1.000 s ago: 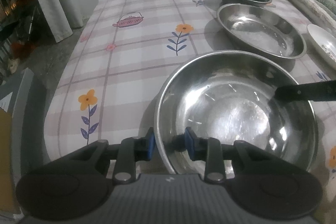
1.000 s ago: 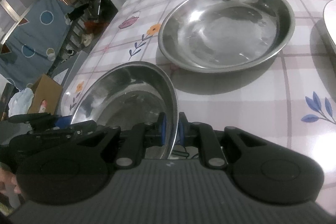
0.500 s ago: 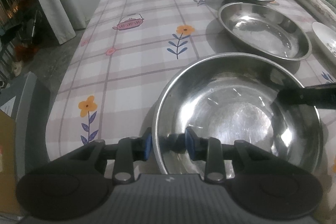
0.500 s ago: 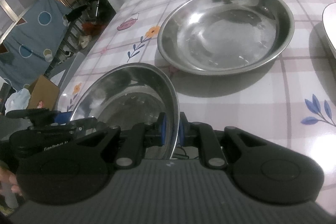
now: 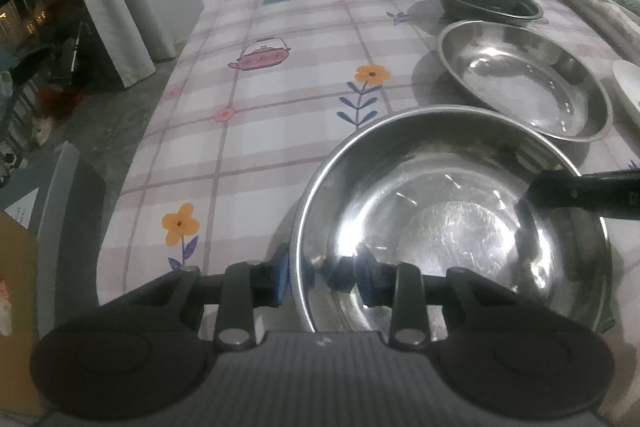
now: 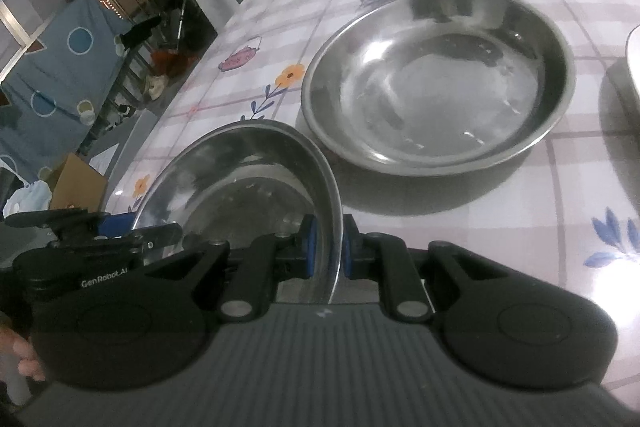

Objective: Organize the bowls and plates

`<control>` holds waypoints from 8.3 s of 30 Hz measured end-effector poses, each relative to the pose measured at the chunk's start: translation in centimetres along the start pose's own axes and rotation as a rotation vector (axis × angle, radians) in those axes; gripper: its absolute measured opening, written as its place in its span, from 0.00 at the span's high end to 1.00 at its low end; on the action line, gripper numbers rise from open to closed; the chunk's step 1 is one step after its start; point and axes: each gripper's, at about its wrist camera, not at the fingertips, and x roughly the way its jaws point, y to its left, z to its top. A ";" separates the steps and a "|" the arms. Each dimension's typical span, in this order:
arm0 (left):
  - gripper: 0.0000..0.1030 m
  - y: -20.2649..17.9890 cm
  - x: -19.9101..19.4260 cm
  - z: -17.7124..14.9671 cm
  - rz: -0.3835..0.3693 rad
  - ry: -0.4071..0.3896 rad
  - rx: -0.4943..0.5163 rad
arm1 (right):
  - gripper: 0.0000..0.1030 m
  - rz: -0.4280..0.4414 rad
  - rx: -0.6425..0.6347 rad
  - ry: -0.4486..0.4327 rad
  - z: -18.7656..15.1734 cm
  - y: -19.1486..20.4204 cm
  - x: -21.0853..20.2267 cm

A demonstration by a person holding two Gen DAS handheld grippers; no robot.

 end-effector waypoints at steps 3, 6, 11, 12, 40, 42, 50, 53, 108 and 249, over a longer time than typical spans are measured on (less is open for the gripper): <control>0.67 0.6 0.3 -0.1 0.006 0.006 -0.013 | 0.87 0.013 -0.010 0.004 0.1 0.5 0.4; 0.67 1.1 0.5 -0.1 0.003 0.004 -0.022 | 0.87 0.010 -0.032 0.006 0.3 0.9 1.0; 0.67 1.4 0.7 -0.2 -0.014 0.009 -0.025 | 0.87 0.011 -0.036 0.016 0.7 1.1 1.2; 0.66 1.5 0.7 -0.3 -0.017 0.012 -0.025 | 0.87 0.012 -0.034 0.019 0.7 1.0 1.1; 0.65 0.7 0.3 -0.8 -0.011 0.002 -0.004 | 0.87 -0.001 -0.037 0.017 -0.3 1.1 0.5; 0.64 0.6 0.3 -0.8 -0.003 0.002 -0.005 | 0.87 -0.005 -0.037 0.017 -0.3 1.2 0.5; 0.65 0.7 -0.1 -0.5 0.009 0.000 -0.011 | 0.86 -0.007 -0.038 0.023 -0.2 1.6 0.4; 0.64 0.7 -0.3 -0.5 0.011 -0.005 -0.012 | 0.85 -0.005 -0.042 0.022 -0.1 1.6 0.3; 0.58 0.2 -0.3 -1.3 0.002 0.003 0.011 | 0.85 -0.009 -0.039 0.028 -0.2 1.5 0.5; 0.58 -10.5 3.8 12.3 -0.097 -0.095 0.195 | 0.77 -0.125 0.155 -0.062 9.1 -11.2 -2.0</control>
